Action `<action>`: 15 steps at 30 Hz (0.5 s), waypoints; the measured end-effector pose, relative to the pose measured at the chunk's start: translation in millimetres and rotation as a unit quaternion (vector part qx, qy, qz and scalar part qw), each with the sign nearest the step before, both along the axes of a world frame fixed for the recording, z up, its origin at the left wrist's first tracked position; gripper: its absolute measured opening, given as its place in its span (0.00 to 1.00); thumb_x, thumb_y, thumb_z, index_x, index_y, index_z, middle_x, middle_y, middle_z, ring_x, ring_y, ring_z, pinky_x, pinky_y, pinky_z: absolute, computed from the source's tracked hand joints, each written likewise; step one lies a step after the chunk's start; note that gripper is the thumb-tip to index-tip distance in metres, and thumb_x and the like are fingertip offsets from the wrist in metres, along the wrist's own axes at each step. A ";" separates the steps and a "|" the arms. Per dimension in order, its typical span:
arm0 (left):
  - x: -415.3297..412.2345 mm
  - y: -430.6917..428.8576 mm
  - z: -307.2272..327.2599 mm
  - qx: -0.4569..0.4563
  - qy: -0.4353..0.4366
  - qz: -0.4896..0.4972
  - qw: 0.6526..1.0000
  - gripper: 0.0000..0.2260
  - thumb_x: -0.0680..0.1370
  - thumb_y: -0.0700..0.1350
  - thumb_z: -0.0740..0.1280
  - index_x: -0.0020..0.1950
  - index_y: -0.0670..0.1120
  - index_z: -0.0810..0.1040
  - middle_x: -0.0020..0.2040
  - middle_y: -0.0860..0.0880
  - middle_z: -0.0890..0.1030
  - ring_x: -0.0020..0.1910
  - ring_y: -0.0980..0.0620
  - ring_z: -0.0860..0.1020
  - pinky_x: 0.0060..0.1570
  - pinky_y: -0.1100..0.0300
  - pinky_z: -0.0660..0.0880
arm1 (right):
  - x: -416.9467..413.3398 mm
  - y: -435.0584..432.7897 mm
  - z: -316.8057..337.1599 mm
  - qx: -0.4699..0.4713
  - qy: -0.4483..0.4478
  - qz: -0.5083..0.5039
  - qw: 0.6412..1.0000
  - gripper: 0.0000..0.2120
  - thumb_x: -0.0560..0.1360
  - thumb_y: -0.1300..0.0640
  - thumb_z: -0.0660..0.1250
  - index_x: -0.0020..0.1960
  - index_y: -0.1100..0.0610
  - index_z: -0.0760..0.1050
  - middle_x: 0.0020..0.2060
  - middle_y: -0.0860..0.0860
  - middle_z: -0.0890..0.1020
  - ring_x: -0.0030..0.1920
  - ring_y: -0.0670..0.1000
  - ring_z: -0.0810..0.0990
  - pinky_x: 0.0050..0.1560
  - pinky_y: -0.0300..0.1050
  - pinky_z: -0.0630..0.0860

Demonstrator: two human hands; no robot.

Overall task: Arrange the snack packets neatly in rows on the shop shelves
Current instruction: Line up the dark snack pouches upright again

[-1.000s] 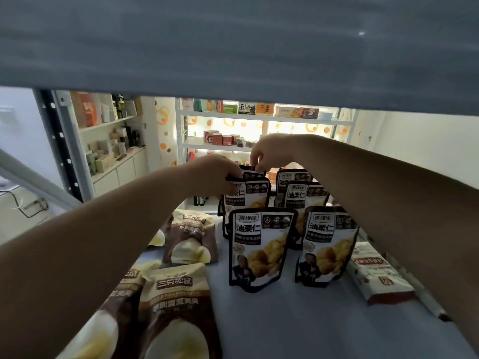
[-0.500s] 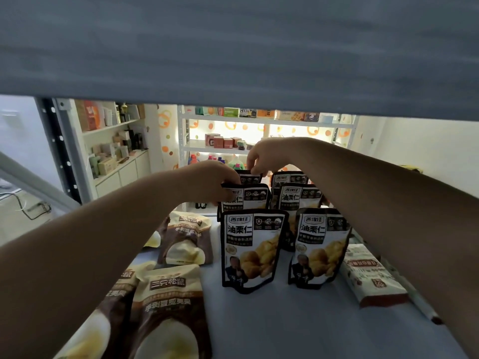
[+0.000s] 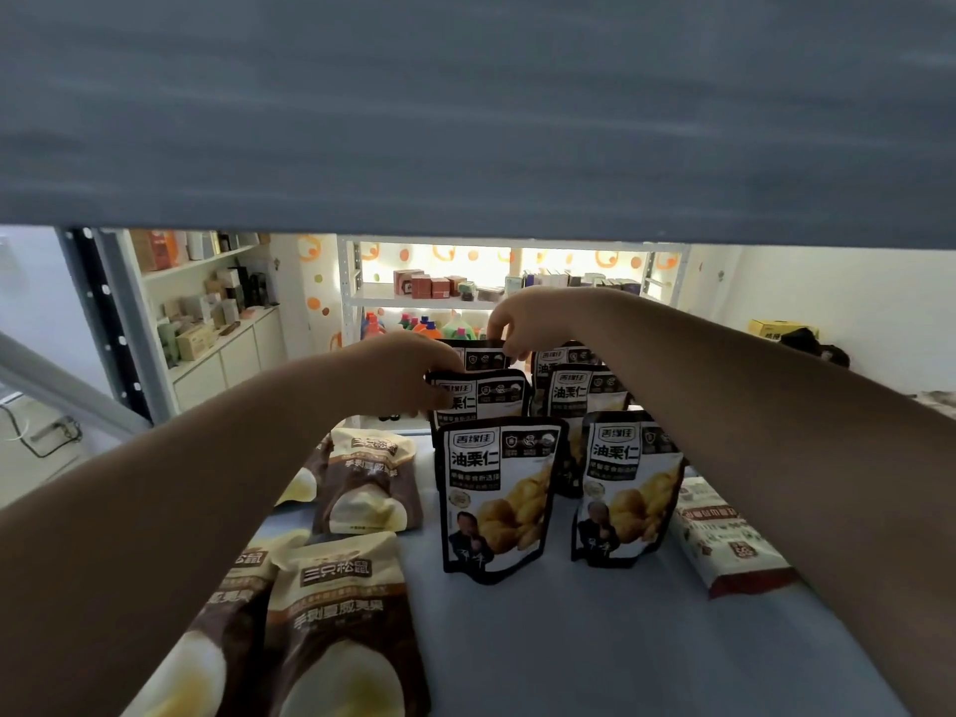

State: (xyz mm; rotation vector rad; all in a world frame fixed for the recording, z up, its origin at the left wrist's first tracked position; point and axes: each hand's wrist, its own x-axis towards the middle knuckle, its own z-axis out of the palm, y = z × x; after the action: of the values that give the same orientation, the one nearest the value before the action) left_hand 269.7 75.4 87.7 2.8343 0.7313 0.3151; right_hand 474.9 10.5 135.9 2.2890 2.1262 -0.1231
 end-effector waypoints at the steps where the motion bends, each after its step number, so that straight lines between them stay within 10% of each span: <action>1: 0.6 0.2 -0.4 -0.003 0.000 -0.003 1.000 0.15 0.75 0.50 0.71 0.61 0.57 0.78 0.42 0.60 0.77 0.41 0.60 0.80 0.37 0.68 0.75 | 0.5 -1.1 -0.4 0.003 -0.008 -0.002 1.000 0.13 0.78 0.60 0.66 0.61 0.52 0.78 0.48 0.46 0.81 0.47 0.45 0.81 0.39 0.37 0.71; 8: -2.6 -3.7 -1.5 -0.012 0.002 -0.074 0.997 0.11 0.78 0.43 0.68 0.60 0.48 0.79 0.49 0.52 0.81 0.43 0.52 0.80 0.49 0.45 0.79 | -4.3 -6.4 -1.0 0.013 -0.033 -0.020 0.999 0.15 0.77 0.60 0.66 0.62 0.50 0.77 0.51 0.44 0.74 0.52 0.48 0.74 0.50 0.44 0.69; 15: 0.3 0.4 -5.9 0.044 -0.002 -0.002 0.999 0.16 0.77 0.52 0.66 0.65 0.57 0.76 0.51 0.57 0.79 0.46 0.57 0.78 0.51 0.55 0.76 | -9.0 -10.0 -8.8 0.051 -0.043 -0.032 0.997 0.16 0.78 0.62 0.63 0.64 0.51 0.77 0.52 0.47 0.78 0.44 0.42 0.72 0.37 0.36 0.63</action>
State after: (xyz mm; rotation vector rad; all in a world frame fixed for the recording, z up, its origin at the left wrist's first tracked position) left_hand 270.0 75.8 81.8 2.9174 0.7276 0.3608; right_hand 465.9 0.5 127.1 2.3704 2.0639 0.0840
